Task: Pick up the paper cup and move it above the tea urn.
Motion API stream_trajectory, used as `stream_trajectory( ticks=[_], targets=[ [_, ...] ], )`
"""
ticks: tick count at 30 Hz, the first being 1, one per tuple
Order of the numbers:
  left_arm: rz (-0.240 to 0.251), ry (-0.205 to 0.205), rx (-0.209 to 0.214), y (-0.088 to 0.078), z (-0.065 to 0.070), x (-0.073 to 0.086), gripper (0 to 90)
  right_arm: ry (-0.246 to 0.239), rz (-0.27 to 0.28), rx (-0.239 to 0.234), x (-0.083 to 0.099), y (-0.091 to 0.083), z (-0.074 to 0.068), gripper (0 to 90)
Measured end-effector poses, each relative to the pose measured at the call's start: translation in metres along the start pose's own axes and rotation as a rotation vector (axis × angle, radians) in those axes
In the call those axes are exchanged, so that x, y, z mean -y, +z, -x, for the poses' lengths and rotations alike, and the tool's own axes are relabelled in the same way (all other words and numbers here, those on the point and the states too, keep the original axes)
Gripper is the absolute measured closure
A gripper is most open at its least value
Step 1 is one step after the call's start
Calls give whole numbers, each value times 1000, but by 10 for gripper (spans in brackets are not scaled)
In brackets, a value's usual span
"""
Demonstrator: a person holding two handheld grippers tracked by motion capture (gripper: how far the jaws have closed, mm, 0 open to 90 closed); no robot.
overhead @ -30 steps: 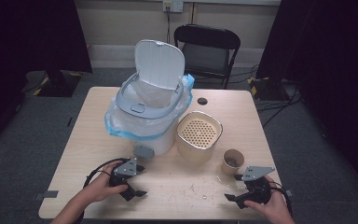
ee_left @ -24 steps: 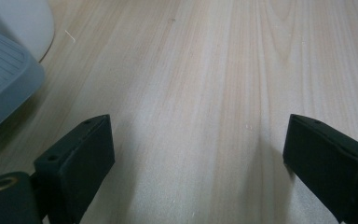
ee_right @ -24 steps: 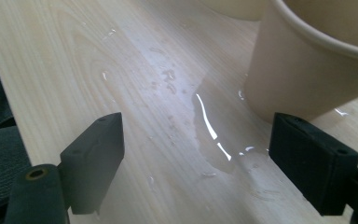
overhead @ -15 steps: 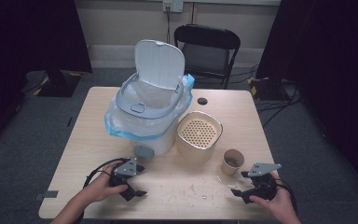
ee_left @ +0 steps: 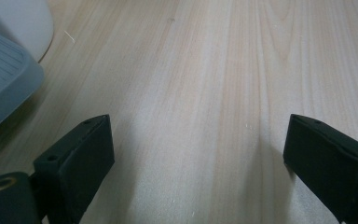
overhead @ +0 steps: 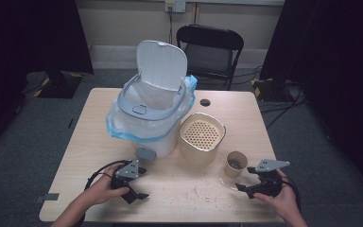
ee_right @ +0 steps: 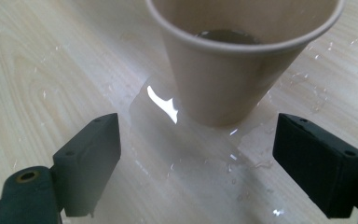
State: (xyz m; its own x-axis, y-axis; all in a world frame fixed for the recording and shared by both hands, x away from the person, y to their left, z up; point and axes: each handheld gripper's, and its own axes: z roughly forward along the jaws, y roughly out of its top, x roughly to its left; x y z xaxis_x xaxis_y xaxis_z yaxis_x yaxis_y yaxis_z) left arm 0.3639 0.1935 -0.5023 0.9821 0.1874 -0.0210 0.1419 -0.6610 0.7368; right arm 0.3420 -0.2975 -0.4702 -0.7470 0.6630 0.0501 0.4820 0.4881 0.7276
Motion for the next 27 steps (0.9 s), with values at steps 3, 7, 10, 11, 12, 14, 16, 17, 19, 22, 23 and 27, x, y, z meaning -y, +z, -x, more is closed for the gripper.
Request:
stream_trajectory(
  ticks=[3, 7, 10, 11, 12, 14, 16, 17, 19, 22, 23, 27],
  targets=[
    [0, 2, 2, 0, 0, 0, 78, -2, 16, 1, -4, 1, 3, 157],
    [-1, 3, 3, 0, 0, 0, 78, 9, 45, 6, -7, 3, 7, 172],
    [-1, 3, 3, 0, 0, 0, 78, 19, 58, 7, -10, 8, 10, 178],
    [0, 3, 3, 0, 0, 0, 77, 17, 55, 14, -10, 9, 11, 176],
    [-1, 3, 3, 0, 0, 0, 78, 21, 56, 13, -10, 11, 11, 176],
    [0, 3, 3, 0, 0, 0, 78, 26, 66, 6, -11, 15, 13, 176],
    [-1, 4, 3, 0, 0, 0, 78, 23, 64, 7, -12, 19, 13, 178],
    [-1, 3, 3, 0, 0, 0, 77, 24, 67, -1, -12, 21, 13, 182],
    [-1, 3, 3, 0, 0, 0, 77, 22, 64, -6, -13, 25, 14, 181],
    [-1, 3, 3, 0, 0, 0, 77, 19, 71, -4, -13, 31, 15, 181],
    [-1, 4, 3, 0, 0, 0, 78, 21, 74, -2, -13, 32, 15, 182],
    [-1, 3, 3, 0, 0, 0, 78, 15, 79, -4, -14, 35, 16, 209]
  ],
)
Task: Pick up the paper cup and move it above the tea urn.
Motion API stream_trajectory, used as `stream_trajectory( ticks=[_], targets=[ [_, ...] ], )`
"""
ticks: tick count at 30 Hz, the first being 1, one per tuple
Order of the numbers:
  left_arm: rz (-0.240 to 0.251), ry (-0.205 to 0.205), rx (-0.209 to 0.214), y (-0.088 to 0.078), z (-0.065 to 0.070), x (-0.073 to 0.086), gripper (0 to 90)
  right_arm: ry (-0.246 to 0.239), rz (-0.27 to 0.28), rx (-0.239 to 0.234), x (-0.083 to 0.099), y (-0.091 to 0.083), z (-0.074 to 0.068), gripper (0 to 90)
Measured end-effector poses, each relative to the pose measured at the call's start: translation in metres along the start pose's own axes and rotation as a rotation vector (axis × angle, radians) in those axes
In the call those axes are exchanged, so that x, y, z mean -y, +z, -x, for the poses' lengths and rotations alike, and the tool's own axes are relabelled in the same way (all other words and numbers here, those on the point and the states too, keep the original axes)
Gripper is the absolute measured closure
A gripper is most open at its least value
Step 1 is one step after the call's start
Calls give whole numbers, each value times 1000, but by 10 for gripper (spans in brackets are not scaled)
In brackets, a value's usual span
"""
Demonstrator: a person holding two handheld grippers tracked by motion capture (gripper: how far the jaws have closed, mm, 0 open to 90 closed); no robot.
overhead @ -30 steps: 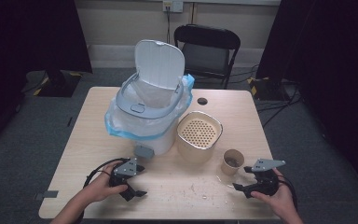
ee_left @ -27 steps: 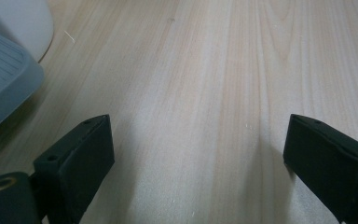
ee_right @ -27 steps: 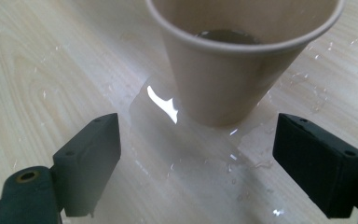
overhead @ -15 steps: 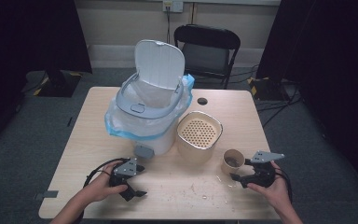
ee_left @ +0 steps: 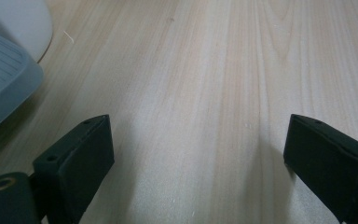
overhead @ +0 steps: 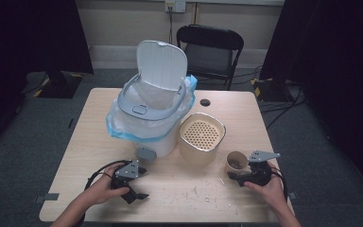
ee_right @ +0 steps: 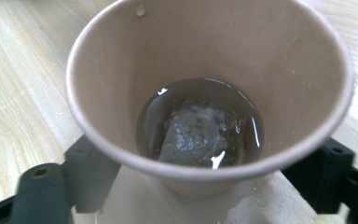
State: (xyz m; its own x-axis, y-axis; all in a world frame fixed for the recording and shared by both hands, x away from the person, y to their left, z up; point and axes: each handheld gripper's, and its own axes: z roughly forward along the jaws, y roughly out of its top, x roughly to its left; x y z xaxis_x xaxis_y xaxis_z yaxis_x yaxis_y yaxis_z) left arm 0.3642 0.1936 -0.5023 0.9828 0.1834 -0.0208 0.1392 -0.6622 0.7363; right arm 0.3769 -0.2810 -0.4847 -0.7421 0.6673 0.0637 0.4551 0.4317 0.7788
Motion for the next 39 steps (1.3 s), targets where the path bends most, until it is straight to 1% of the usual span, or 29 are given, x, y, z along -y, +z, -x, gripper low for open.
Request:
stream_trajectory(
  ticks=[5, 8, 11, 23, 28, 32, 37, 39],
  targets=[
    [0, 1, 1, 0, 0, 0, 77, 8, 0, -5, -1, 2, 2, 221],
    [0, 1, 1, 0, 0, 0, 77, 3, -6, -2, -1, 4, 3, 218],
    [0, 3, 3, 0, 0, 0, 77, 6, 0, -10, 0, 6, 3, 232],
    [-2, 1, 5, 0, 0, 0, 77, 44, 46, -29, 7, 10, 4, 232],
    [-2, 1, 5, 0, 0, 0, 77, 33, 50, -28, 7, 10, 4, 243],
    [-2, 1, 5, 0, 0, 0, 77, 27, 55, -40, 6, 11, 3, 285],
    [-2, 1, 5, 0, 0, 0, 77, 20, 59, -34, 6, 11, 2, 296],
    [-2, 1, 5, 0, 0, 0, 77, 10, 60, -21, 6, 10, 2, 301]
  ],
)
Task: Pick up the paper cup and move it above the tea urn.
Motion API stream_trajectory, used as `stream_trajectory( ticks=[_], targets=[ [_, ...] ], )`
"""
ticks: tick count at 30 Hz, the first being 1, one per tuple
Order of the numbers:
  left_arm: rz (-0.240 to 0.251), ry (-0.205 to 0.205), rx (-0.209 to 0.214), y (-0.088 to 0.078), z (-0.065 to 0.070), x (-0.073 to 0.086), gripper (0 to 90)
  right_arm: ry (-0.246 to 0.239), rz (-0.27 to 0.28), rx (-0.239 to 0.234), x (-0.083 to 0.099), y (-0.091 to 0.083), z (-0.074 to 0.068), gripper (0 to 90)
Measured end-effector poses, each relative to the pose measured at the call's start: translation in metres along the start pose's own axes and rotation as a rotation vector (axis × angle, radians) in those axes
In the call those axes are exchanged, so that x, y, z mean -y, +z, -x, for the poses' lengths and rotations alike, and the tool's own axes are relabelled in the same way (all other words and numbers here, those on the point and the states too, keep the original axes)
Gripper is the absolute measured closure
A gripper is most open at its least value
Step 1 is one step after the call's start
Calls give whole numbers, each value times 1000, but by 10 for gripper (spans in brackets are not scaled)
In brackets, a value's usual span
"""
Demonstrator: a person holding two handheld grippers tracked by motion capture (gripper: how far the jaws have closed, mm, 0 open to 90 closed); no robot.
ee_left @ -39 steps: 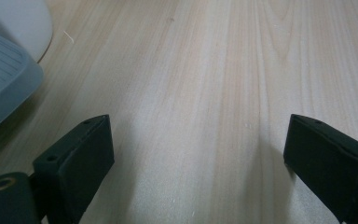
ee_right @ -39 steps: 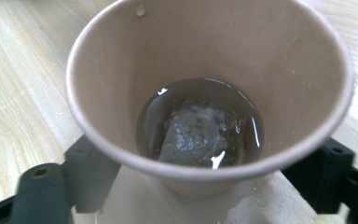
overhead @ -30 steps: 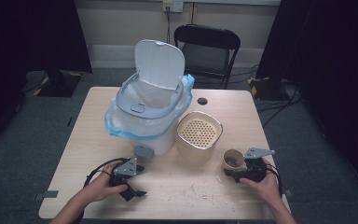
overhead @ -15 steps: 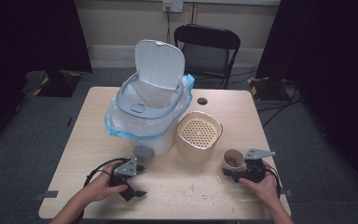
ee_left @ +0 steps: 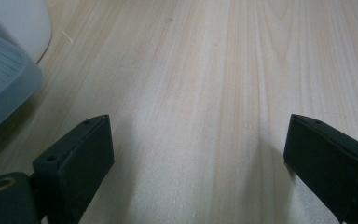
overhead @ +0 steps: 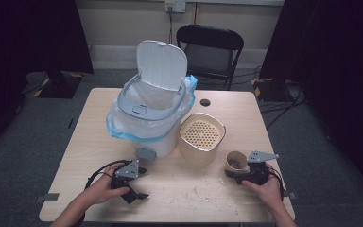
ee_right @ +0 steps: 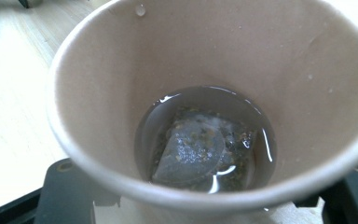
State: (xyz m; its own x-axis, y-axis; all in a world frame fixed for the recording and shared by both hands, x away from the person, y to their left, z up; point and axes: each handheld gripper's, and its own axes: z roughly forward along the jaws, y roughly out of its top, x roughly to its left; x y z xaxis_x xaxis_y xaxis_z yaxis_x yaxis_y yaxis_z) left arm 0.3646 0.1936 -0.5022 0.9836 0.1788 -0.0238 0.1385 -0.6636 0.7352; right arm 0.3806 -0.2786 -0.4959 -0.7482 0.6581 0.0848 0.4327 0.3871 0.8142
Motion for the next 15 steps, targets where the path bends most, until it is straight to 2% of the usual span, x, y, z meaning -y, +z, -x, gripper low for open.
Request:
stream_trajectory(
  ticks=[4, 8, 15],
  targets=[
    [0, 0, 0, 0, 0, 0, 77, -6, -2, 10, 0, -1, 0, 307],
    [0, 0, 0, 0, 0, 0, 77, -14, -27, 19, -4, -5, 1, 309],
    [0, 0, 0, 0, 0, 0, 77, 6, 4, 48, -15, -17, 8, 312]
  ],
)
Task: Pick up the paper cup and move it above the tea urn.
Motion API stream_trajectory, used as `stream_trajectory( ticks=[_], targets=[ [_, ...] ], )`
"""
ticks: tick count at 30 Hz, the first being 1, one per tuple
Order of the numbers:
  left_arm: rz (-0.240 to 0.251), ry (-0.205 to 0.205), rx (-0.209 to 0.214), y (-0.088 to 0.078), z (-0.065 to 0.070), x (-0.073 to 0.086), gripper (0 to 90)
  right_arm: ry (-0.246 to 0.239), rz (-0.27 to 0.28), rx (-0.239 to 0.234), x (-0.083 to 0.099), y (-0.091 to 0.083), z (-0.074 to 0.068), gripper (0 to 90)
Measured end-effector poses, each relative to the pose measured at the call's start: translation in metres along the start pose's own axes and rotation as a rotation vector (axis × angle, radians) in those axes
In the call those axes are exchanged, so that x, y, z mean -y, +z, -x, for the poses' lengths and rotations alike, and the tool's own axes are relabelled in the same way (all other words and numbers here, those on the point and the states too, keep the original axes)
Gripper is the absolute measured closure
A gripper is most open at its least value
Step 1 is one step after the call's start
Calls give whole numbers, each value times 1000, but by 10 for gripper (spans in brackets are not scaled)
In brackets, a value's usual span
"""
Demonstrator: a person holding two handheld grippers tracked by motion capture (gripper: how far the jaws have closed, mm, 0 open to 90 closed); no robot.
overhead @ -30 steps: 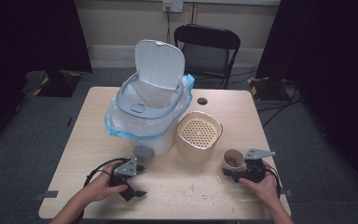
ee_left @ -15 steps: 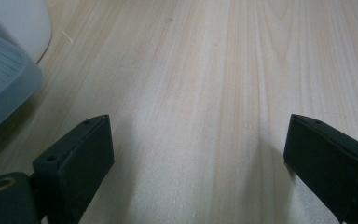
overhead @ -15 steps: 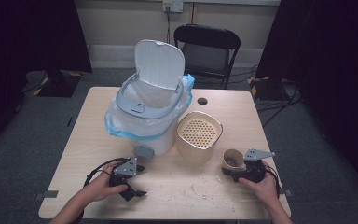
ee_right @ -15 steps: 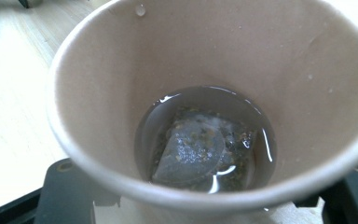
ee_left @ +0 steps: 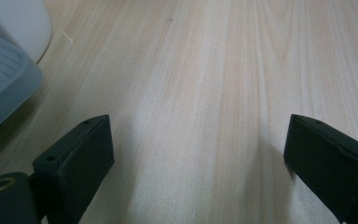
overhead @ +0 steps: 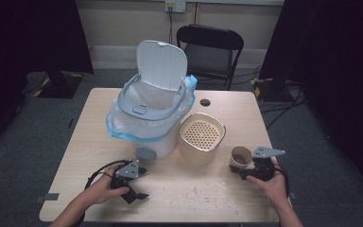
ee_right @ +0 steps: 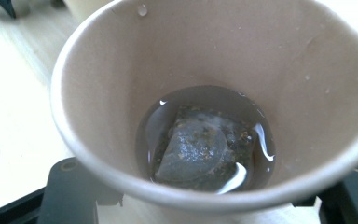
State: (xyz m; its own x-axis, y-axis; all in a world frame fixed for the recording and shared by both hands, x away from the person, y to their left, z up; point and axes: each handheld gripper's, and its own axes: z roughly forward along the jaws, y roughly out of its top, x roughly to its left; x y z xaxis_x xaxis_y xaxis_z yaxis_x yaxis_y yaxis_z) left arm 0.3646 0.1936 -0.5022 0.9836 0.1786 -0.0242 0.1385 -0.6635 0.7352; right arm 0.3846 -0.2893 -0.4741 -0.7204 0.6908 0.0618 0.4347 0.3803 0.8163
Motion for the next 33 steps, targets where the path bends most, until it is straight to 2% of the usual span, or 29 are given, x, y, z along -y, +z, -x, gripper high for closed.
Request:
stream_trajectory(
  ticks=[6, 14, 33],
  targets=[
    [0, 0, 0, 0, 0, 0, 77, 17, 3, 29, -13, -5, 7, 313],
    [0, 1, 1, 0, 0, 0, 77, 11, -7, 58, -30, -7, 15, 316],
    [-2, 4, 3, 0, 0, 0, 75, 5, -3, 92, -73, -4, 29, 321]
  ],
)
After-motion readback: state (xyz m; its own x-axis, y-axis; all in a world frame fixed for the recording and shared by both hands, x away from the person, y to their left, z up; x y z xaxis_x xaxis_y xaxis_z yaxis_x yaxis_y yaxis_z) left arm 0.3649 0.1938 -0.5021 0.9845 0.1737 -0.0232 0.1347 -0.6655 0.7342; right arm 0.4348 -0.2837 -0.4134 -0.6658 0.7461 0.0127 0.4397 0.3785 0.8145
